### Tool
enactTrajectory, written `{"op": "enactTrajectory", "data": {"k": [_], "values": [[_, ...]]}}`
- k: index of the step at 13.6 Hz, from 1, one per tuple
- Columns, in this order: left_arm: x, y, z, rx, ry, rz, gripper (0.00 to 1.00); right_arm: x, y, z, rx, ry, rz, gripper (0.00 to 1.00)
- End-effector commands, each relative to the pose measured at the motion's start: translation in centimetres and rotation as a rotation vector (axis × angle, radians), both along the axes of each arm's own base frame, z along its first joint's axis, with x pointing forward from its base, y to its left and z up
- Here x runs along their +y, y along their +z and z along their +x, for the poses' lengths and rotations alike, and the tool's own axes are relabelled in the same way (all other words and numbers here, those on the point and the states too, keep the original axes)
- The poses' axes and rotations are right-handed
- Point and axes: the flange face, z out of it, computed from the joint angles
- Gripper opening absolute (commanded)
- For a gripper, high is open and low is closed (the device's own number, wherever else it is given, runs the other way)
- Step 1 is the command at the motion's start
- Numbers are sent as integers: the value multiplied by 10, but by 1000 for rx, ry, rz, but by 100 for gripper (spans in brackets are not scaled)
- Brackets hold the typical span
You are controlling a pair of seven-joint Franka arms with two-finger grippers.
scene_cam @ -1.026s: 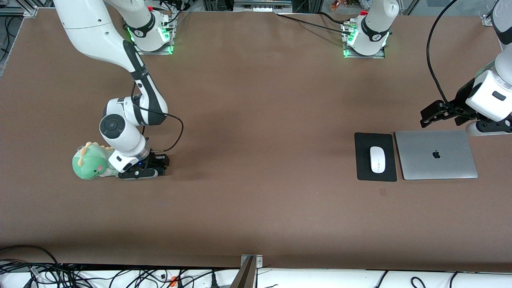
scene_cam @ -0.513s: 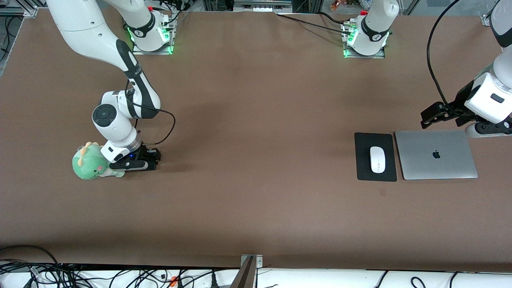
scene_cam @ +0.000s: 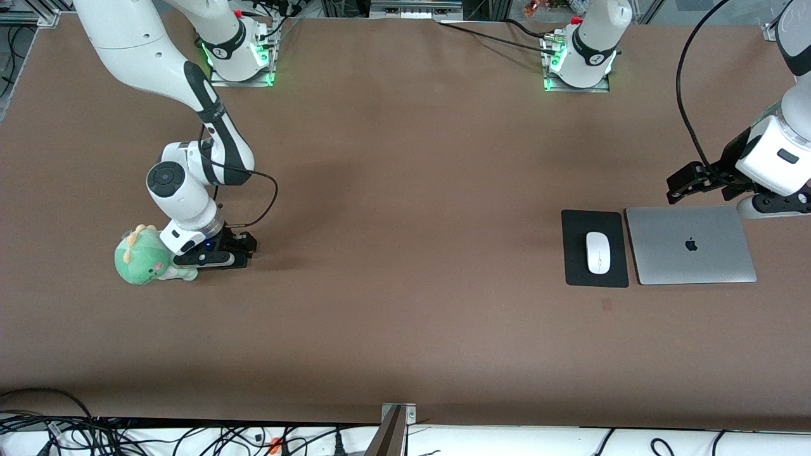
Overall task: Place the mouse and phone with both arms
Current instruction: 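Lower the black phone beside the plush toy and open the right gripper, then raise the right gripper away from the placed phone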
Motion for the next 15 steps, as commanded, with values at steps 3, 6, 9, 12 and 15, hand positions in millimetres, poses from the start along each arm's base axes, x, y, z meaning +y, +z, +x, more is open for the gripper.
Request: {"op": "enactTrajectory", "data": {"k": [3,6,9,12,15], "values": [[1,4,1,-1,-7,16,100,7,48,12,29,8,28,100],[2,3,1,0,-4,13,100,10,92,21,54,-15,59,100],[3,3,1,0,-2,12,100,11,142,17,65,-16,78,100],[3,4,1,-1,-2,12,100,6,194,7,91,-18,93,100],[3,4,1,-1,-2,12,100,-7,252,-3,153,-27,104,100]]}}
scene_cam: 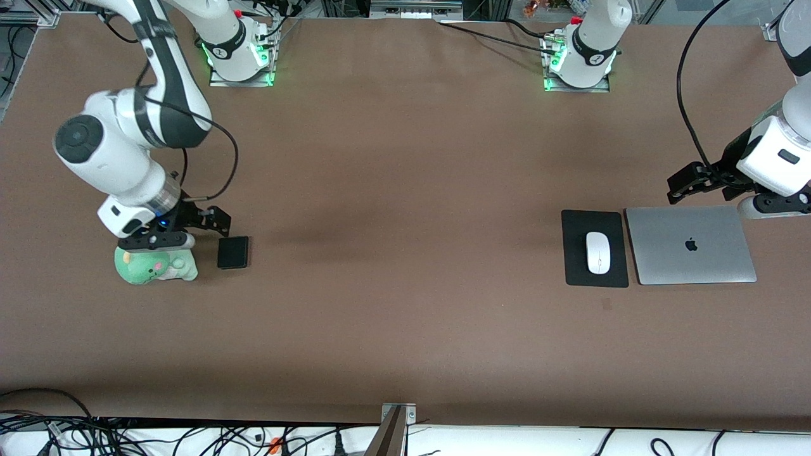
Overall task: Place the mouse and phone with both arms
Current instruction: 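Raise the right gripper away from the placed phone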
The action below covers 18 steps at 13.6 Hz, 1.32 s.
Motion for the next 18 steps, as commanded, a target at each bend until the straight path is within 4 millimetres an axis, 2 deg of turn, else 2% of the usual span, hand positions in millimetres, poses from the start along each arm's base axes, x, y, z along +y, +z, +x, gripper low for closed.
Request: {"op": "enactTrajectory", "data": {"k": [1,3,6,8,9,11,18], "values": [[2,4,1,-1,-4,11,100,-20,55,-15,59,-10,31,100],[2,4,1,-1,-4,10,100,-35,87,-24,88,-24,38,100],[2,5,1,0,-2,10,100,-55,118,-37,106,-46,40,100],[2,5,1,0,1,10,100,-62,137,-44,88,-50,42,100],[1,5,1,0,-1,10,100,-63,146,-49,81,-50,45,100],[0,6,0,-2,2,10,100,-80,154,-59,105,-73,5,100],[0,5,0,0,4,8,100,-97,209,-76,109,-96,-23,100]]}}
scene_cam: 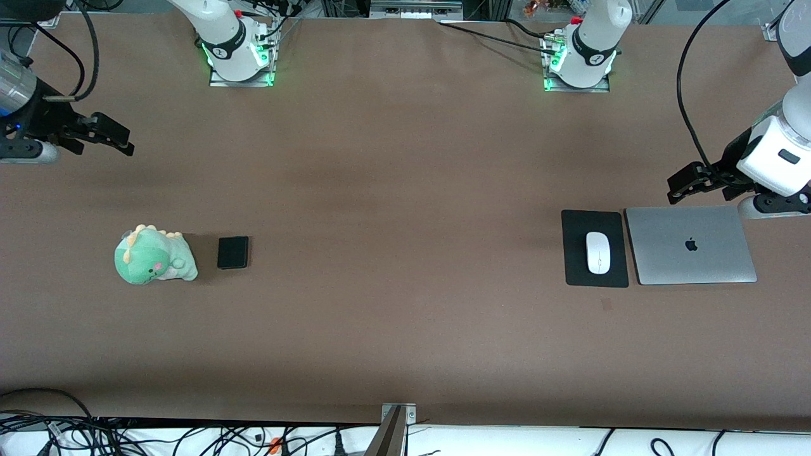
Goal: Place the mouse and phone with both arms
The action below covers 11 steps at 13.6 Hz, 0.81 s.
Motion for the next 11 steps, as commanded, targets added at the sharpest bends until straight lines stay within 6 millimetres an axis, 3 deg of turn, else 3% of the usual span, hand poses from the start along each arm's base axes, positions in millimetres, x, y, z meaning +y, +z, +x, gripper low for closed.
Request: {"op": "enactTrajectory", "data": {"k": [1,5,11], "values": [[0,5,0,0,4,8,100,-9,23,-11,-5,-1,-12,100],[0,6,0,-1,5,8,100,-13,53,-18,-67,2,-10,100],[-1,6,0,-1,4,8,100,-10,46,-8,-62,-8,-13,100]]}}
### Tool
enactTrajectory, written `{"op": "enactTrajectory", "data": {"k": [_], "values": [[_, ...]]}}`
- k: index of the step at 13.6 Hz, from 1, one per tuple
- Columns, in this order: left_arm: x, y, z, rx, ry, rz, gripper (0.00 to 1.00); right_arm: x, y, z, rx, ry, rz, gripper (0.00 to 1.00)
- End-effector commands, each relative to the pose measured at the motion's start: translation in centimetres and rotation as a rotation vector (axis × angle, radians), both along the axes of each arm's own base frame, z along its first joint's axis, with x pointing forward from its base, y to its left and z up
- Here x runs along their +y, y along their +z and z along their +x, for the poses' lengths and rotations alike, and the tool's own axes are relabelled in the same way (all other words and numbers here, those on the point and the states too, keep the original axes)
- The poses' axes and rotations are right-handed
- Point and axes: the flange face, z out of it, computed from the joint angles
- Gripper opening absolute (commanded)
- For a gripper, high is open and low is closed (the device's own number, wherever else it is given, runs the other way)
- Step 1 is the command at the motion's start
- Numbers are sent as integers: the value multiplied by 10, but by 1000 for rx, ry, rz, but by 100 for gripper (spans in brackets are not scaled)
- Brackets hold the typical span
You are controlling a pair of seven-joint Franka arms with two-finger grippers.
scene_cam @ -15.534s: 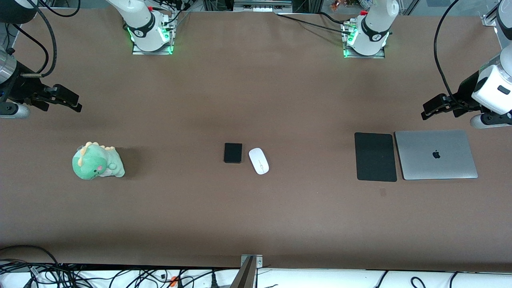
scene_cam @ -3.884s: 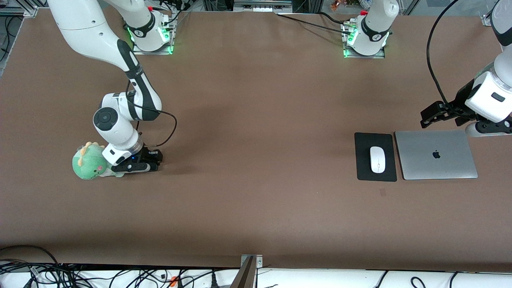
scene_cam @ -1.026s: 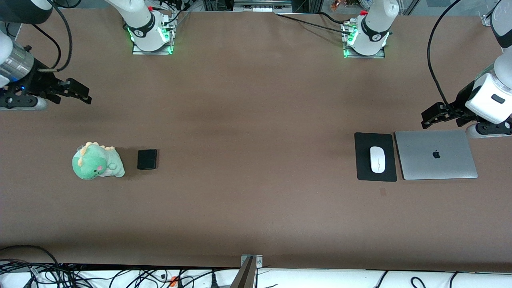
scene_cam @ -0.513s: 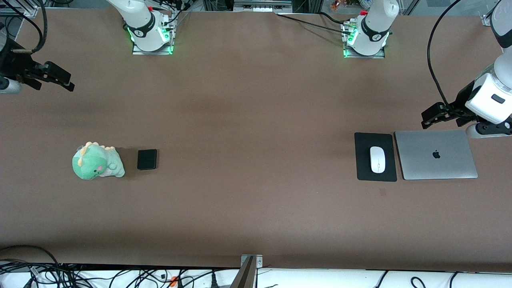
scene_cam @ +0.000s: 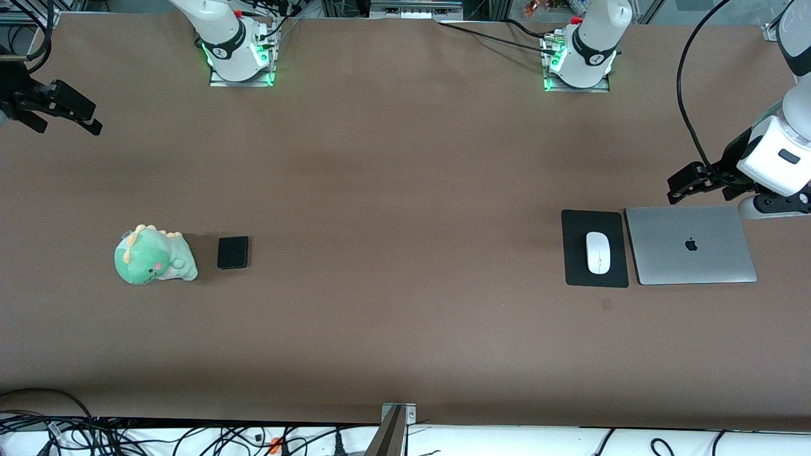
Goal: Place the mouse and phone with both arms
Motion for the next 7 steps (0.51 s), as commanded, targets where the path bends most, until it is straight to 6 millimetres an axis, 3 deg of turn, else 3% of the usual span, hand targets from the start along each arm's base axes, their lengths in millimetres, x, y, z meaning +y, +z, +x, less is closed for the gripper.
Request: {"op": "enactTrajectory", "data": {"k": [1,7], "values": [[-1,6,0,-1,3,8,100,1,-3,8,8,5,-14,100],[-1,6,0,-1,3,8,100,3,-5,12,-4,7,-16,100]]}}
